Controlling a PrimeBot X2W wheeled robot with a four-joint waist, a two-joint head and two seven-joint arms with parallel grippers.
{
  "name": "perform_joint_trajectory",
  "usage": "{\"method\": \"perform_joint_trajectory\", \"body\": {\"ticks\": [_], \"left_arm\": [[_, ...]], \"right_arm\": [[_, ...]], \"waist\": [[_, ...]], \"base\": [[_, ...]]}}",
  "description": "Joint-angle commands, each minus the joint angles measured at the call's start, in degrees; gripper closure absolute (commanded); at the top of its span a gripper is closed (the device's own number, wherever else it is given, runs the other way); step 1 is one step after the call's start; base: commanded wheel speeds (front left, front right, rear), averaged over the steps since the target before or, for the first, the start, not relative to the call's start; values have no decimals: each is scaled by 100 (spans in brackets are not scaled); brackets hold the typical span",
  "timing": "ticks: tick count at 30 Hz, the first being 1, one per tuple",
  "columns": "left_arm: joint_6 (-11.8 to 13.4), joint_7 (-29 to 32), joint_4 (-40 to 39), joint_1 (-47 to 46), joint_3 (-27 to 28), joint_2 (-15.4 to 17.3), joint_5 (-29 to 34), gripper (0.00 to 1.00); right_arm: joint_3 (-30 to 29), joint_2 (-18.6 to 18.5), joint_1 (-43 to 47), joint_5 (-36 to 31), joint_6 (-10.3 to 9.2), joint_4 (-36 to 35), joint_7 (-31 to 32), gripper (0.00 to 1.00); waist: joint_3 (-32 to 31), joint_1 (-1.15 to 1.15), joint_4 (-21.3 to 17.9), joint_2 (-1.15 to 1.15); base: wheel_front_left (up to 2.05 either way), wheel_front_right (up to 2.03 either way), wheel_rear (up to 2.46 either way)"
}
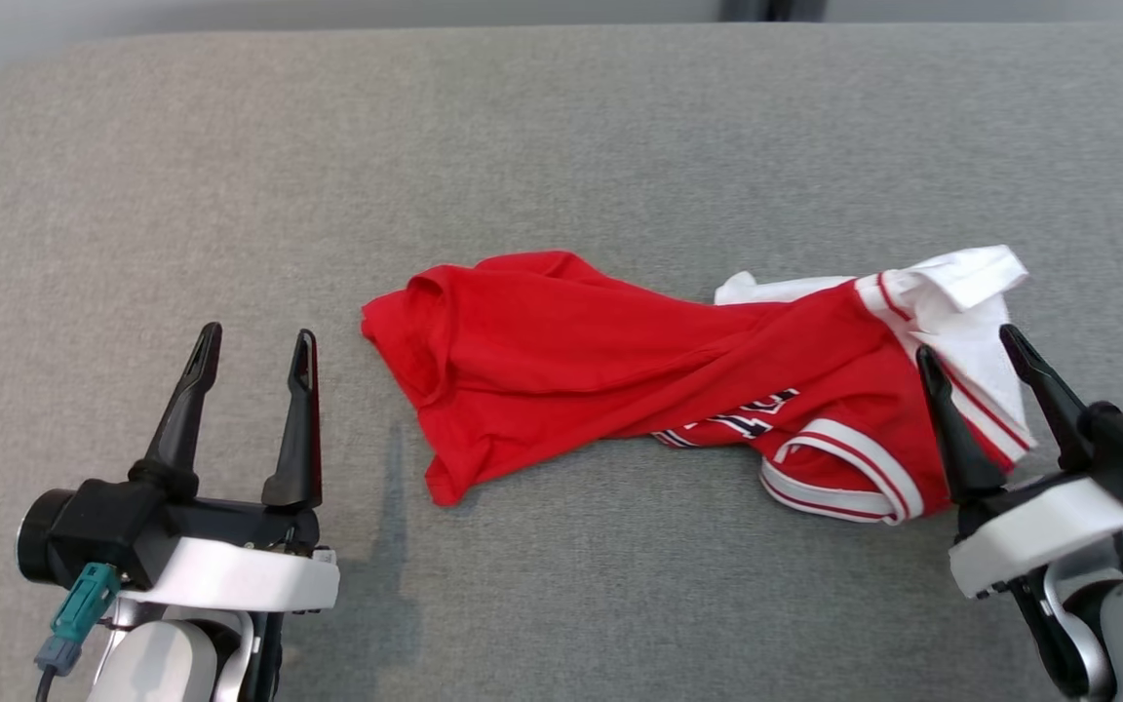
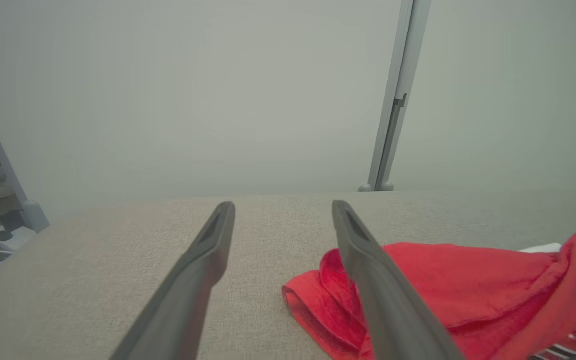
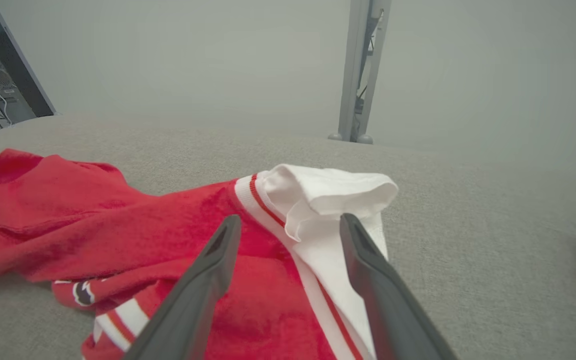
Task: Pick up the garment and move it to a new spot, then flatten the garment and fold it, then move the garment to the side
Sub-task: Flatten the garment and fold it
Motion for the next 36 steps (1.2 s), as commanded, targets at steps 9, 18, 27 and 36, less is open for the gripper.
{"method": "perform_joint_trajectory", "body": {"ticks": [9,18,27,36], "left_arm": [[-74,-108,184,-209,-8,-143,-58,0],[-127,-137,248,-244,57,-145,9,0],[-135,-147,191,-203,124,-66,52,0],[-154,-149,213,-242,114,-56,40,0]], "right_arm": [[-167,75,-640,-465,-2,947,-32,0],[-496,222,-478,-481,-2,733,-154,100],[-1048,-7,-164,-367,-2,-338,48,100],[-997,7,356,-102,-2,-136,194,100]], "waist": [[324,0,403,0],[315,0,205,0],[271,0,-155,0],[258,0,-249,0]], "base": [[0,0,0],[0,0,0],[0,0,0],[0,0,0]]}}
